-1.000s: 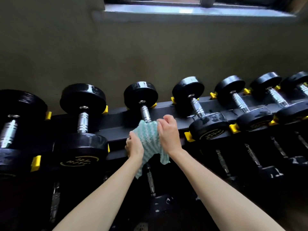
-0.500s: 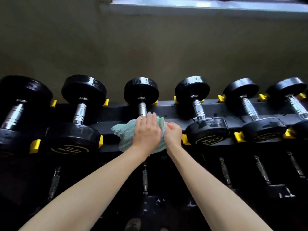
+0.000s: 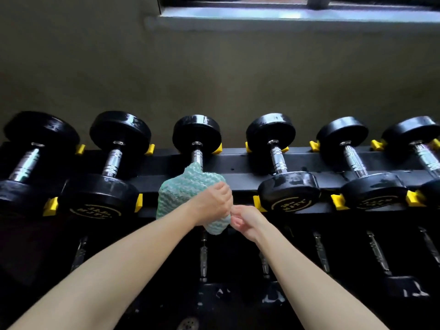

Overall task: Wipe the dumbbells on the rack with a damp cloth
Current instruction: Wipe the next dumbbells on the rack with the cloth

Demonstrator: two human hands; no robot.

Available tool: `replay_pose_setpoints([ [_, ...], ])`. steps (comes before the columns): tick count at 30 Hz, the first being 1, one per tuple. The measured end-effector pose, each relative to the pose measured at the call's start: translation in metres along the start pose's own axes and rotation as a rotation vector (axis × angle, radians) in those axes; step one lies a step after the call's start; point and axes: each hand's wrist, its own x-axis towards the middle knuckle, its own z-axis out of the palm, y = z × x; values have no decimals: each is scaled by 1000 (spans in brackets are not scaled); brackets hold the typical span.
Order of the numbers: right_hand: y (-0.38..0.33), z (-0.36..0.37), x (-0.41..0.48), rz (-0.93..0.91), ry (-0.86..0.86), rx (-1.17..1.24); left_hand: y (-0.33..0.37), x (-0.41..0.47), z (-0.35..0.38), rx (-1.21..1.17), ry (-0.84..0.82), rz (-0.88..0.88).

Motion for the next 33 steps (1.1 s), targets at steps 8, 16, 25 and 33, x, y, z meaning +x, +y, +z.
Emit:
replay_pose_setpoints([
  [8,-56,19,-6,-312,224,-655,-24,-22,-21,-240,188,-74],
  [16,-128,60,42,-557,575,-316,-160,66,-41,-179,-12,-386],
  [25,-148,111,141,-254,291,-327,-171,76,62,-299,-52,-709],
  [33,-155,140,122,-767,183,-951,-183,27,68,-675,-65,-1000],
])
